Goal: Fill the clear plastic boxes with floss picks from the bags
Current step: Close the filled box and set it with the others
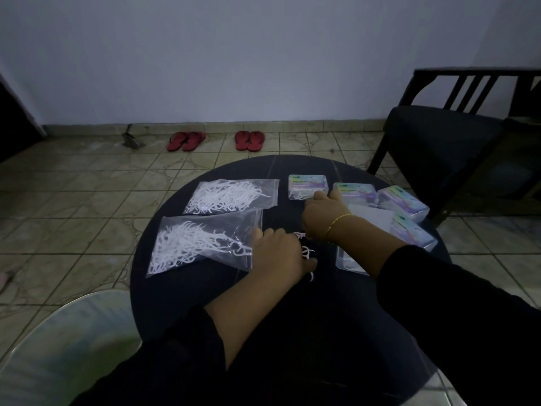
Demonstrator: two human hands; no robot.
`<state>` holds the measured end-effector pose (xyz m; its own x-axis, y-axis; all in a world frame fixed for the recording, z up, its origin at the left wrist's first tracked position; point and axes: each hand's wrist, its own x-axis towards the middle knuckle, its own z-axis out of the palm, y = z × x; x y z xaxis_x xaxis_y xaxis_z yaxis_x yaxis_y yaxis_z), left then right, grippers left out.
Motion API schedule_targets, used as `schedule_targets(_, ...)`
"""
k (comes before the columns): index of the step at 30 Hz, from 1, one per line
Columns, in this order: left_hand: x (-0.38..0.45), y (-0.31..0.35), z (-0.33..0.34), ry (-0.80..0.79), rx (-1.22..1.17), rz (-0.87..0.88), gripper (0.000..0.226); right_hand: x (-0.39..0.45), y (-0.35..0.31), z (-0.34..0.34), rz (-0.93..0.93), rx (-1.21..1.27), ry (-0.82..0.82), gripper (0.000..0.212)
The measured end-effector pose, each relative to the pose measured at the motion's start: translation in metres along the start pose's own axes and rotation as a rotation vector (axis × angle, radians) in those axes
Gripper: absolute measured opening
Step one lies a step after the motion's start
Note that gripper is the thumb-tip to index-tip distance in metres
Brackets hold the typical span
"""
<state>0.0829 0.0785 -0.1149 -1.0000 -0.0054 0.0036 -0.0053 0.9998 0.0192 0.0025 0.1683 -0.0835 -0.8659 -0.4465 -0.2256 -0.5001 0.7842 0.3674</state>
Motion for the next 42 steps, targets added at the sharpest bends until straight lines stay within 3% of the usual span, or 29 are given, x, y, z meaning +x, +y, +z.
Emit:
schedule_targets(4, 0.002, 0.0, -0.008, -0.102, -0.03, 0.01, 0.023, 0.0, -0.001, 0.001, 0.009, 0.005, -0.016, 0.029)
schedule_targets(9, 0.0, -0.005, -0.013, -0.145, 0.013, 0.133, 0.022, -0.005, -0.004, 0.002, -0.042, -0.025, -0.029, 0.04)
schedule_targets(17, 0.0, -0.007, -0.023, -0.228, 0.086, 0.175, 0.022, -0.014, -0.01, -0.002, -0.086, -0.085, -0.023, 0.046)
schedule_targets(25, -0.01, -0.011, -0.011, -0.08, -0.015, 0.179, 0.018, -0.037, 0.012, -0.017, -0.02, 0.05, 0.127, 0.043)
schedule_targets(31, -0.009, -0.01, -0.01, -0.079, 0.022, 0.193, 0.022, -0.074, 0.05, -0.006, 0.108, 0.089, -0.036, 0.047)
schedule_targets(37, -0.006, -0.004, -0.012, -0.071, -0.073, 0.204, 0.019, -0.098, 0.06, 0.013, 0.154, 0.087, -0.076, 0.037)
schedule_targets(42, 0.005, 0.015, -0.025, 0.081, -0.248, 0.294, 0.012, -0.109, 0.07, 0.018, 0.225, 0.125, -0.055, 0.039)
